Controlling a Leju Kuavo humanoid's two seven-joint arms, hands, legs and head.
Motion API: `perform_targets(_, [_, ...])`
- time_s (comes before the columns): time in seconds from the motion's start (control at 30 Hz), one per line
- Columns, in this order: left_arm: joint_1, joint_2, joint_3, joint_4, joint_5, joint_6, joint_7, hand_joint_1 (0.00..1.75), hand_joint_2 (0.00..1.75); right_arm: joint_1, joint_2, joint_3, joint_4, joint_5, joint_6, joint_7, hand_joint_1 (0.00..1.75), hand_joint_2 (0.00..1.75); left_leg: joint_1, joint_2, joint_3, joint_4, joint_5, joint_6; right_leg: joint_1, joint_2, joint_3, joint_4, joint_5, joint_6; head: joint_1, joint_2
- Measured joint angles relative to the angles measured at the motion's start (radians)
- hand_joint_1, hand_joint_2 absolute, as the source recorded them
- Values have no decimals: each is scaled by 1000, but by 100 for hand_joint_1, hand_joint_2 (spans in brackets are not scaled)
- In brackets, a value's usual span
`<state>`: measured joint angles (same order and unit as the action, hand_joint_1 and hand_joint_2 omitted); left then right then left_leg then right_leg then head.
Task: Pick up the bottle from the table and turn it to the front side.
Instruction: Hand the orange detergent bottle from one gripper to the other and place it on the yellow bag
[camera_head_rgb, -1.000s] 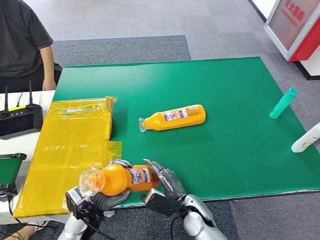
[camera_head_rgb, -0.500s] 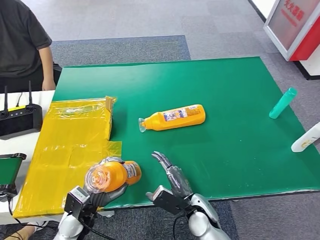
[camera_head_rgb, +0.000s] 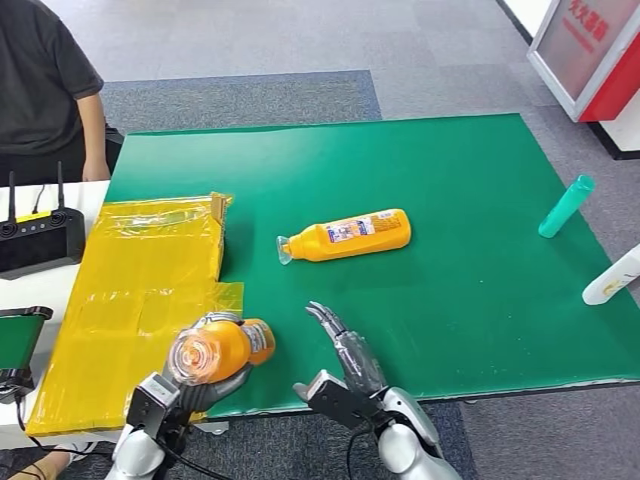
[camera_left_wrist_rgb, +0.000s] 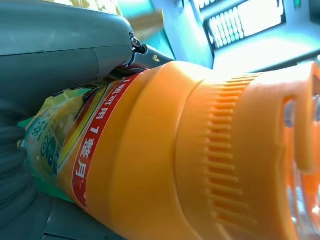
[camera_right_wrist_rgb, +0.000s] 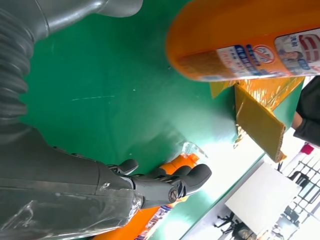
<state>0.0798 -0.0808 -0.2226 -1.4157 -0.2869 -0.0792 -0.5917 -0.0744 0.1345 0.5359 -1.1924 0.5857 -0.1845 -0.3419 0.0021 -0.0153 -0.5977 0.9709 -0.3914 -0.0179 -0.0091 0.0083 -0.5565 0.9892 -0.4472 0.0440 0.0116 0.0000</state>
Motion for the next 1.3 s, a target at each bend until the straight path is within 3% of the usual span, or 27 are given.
perform_targets(0.2, [11,4,30,-63,-223,238,74,175,175,30,-2,-22,-39,14,2,17,0,175,0,0,0,0,0,0,0,0,0,0,0,0,0,0])
perform_targets(0.33, [13,10,36,-86,-529,463,227,175,175,47,-3,-33,-70,28,14,40,0,175,0,0,0,0,0,0,0,0,0,0,0,0,0,0])
perform_targets(0.43, [14,21,37,-87,-670,551,307,175,175,58,-3,-40,-89,32,23,52,0,175,0,0,0,0,0,0,0,0,0,0,0,0,0,0])
perform_targets(0.73, [14,44,40,-87,-779,598,387,175,175,65,-4,-53,-112,34,35,56,0,175,0,0,0,0,0,0,0,0,0,0,0,0,0,0])
perform_targets(0.97, [-6,72,47,-77,-941,580,516,175,175,69,-4,-56,-120,39,37,64,0,175,0,0,0,0,0,0,0,0,0,0,0,0,0,0])
perform_targets(1.3, [-27,95,56,-58,-952,577,525,175,175,72,-5,-63,-125,41,38,65,0,175,0,0,0,0,0,0,0,0,0,0,0,0,0,0])
